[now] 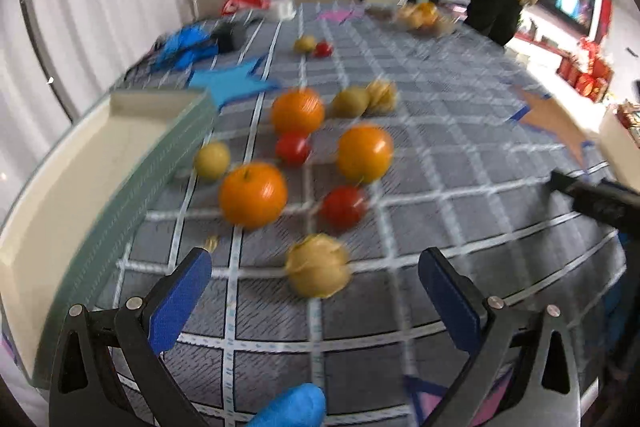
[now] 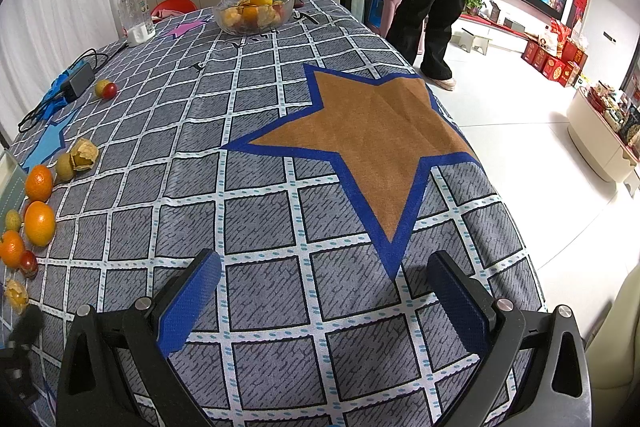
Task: Organize fruits
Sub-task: 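Lower the left gripper onto the husked yellow fruit and close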
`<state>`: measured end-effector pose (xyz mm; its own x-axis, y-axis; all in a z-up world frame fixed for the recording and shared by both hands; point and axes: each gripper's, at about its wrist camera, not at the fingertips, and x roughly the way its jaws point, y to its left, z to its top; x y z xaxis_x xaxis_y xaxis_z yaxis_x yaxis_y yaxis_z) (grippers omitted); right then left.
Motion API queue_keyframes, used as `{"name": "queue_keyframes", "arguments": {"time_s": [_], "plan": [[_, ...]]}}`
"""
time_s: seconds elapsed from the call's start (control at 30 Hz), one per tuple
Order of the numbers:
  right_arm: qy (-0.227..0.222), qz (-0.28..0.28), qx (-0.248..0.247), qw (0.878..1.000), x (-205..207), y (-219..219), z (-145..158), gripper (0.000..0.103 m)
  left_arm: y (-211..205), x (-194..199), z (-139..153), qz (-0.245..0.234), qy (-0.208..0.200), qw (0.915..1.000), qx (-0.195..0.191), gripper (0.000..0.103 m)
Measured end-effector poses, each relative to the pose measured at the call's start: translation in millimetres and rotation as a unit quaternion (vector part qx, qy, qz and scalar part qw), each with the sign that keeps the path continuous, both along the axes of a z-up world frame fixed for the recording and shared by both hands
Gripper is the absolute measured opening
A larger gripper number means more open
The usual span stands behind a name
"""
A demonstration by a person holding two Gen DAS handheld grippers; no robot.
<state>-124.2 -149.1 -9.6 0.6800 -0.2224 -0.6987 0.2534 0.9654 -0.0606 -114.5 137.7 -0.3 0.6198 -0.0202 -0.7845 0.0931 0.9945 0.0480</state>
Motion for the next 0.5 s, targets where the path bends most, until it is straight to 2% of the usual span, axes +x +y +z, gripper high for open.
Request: {"name": "queue_keyframes", "arguments": {"time_s": [0.07, 0.3, 0.43, 0.5], "plan": [[0.000, 0.000, 0.000, 1.000, 0.1, 0.2, 0.0, 0.103, 6.2, 4.1, -2.4, 0.008, 0.014, 0.9995, -0.027, 0.103], [0.002, -0.004, -0.001, 1.000, -0.5, 0.3, 0.5, 0.103, 7.3, 1.4, -3.0, 0.021, 0.016, 0.9994, -0.022, 0.103], [0.003, -0.005, -0.003, 1.000, 2.0, 0.3, -0.7, 0.103, 5.3, 4.7, -2.3, 0.004, 0.019, 0.9996, -0.020, 0.103], [0.004, -0.006, -0.003, 1.000, 3.6, -1.1, -0.4, 0.103, 3.2, 4.1, -1.4, -0.007, 0.016, 0.9996, -0.022, 0.098]]}}
